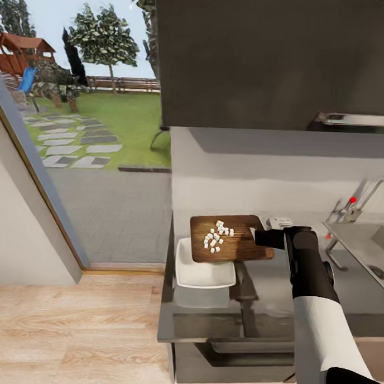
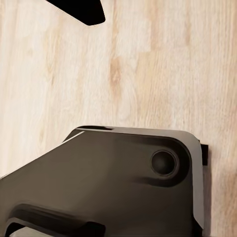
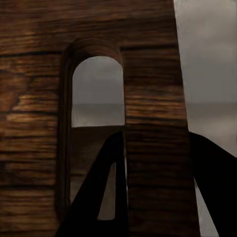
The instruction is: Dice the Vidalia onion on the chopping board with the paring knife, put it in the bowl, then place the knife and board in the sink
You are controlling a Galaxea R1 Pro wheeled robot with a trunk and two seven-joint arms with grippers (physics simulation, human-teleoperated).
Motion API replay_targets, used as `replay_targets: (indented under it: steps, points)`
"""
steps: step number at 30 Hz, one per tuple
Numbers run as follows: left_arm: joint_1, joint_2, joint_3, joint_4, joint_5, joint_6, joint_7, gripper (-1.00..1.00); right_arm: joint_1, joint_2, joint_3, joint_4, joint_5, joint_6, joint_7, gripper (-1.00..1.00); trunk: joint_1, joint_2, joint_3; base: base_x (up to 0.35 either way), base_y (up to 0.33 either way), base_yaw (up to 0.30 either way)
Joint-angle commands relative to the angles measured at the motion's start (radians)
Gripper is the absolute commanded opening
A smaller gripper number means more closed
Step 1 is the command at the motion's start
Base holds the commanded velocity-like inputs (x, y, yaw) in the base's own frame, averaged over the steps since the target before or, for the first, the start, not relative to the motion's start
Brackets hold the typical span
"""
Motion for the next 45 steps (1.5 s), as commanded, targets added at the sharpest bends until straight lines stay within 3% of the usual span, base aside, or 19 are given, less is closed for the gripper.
replay_targets:
  steps: [1,6,14,31,38,45]
  points:
    - [-0.002,0.000,-0.008,0.004,0.010,-0.008,0.000,1.00,-0.001,0.001,-0.003,-0.001,0.009,0.001,0.010,-1.00,0.001,-0.002,-0.001,0.030,0.064,0.000]
    - [-0.002,0.000,-0.008,0.004,0.010,-0.008,0.000,1.00,-0.001,0.000,-0.003,0.000,0.009,-0.025,0.013,-1.00,0.001,-0.002,0.001,0.007,0.015,0.000]
    - [-0.002,0.000,-0.008,0.004,0.010,-0.006,0.001,1.00,-0.001,-0.003,-0.006,0.001,0.011,-0.190,0.010,-1.00,0.001,-0.002,0.001,0.000,0.000,0.000]
    - [-0.002,0.000,-0.008,0.004,0.010,-0.006,0.001,1.00,-0.001,0.000,-0.004,0.001,0.009,-0.218,0.012,-1.00,0.001,-0.002,0.001,0.000,0.000,0.000]
    - [-0.002,0.000,-0.008,0.004,0.010,-0.006,0.001,1.00,-0.001,-0.002,-0.005,0.052,0.009,-0.339,0.011,-1.00,0.001,-0.002,0.001,0.000,0.000,0.000]
    - [-0.002,0.000,-0.008,0.005,0.010,-0.006,0.001,1.00,-0.001,-0.004,-0.006,0.066,0.009,-0.370,0.010,-1.00,0.001,-0.002,0.001,0.000,0.000,0.000]
